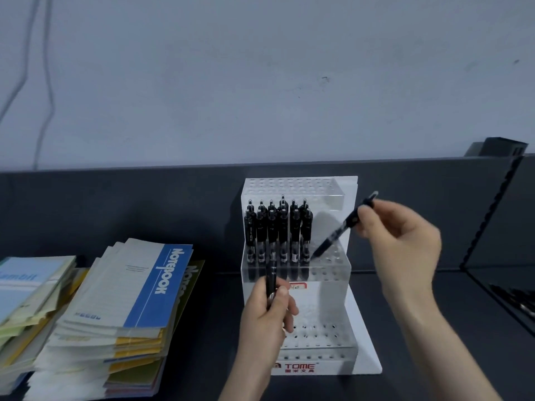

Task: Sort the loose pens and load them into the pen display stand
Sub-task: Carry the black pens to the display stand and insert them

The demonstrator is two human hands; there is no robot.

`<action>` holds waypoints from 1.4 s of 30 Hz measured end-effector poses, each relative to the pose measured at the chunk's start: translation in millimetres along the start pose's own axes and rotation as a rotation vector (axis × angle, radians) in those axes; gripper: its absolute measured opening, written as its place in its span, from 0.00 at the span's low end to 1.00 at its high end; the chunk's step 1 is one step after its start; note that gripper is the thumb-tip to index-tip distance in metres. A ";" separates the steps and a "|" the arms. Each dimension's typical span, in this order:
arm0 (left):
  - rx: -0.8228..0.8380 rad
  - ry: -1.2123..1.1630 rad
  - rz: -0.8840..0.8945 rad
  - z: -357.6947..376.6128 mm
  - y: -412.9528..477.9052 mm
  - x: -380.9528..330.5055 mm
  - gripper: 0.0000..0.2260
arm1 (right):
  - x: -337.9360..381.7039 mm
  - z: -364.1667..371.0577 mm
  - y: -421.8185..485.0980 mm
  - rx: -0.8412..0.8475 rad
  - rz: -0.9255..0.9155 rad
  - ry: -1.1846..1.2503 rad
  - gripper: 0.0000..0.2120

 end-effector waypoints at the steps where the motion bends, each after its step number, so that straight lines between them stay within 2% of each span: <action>1: -0.005 0.004 -0.004 -0.6 0.0 0.2 0.06 | 6.2 2.3 7.7 -0.014 -0.050 -0.012 0.06; 4: -0.002 -0.006 -0.004 1.6 -1.2 -3.6 0.07 | 13.5 19.8 14.8 0.030 -0.172 -0.096 0.06; 10: -0.044 -0.049 -0.058 -5.7 -1.4 -4.3 0.16 | 2.7 49.7 13.0 0.120 -0.337 -0.327 0.05; 17: -0.096 -0.044 -0.035 -15.1 -0.3 -7.0 0.10 | -14.9 75.2 12.0 0.250 -0.411 -0.534 0.05; 22: -0.117 -0.023 -0.039 -17.0 2.1 -3.7 0.07 | -34.9 72.6 11.1 0.214 -0.326 -0.518 0.06; 27: -0.094 -0.070 -0.084 -12.1 -0.8 -4.0 0.06 | -37.6 68.3 8.6 0.280 -0.278 -0.497 0.02; 31: -0.062 -0.043 -0.042 -9.5 1.4 -6.7 0.06 | -34.5 35.3 -8.5 0.259 -0.126 -0.377 0.06; 36: -0.007 -0.004 0.019 2.3 0.8 -7.7 0.06 | -37.3 28.6 -60.8 0.477 0.106 -0.240 0.08; 42: 0.068 -0.004 0.027 14.9 -0.6 -7.0 0.04 | -43.0 23.3 -66.6 0.436 0.158 -0.214 0.09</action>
Point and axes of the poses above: each hand's wrist, its own y-axis towards the middle knuckle, its own z-axis out of the palm, x = y × z, the point moved 7 cm from there along y, towards the middle knuckle, and after that the axes turned 11 degrees about -x, right-handed, at the moved point
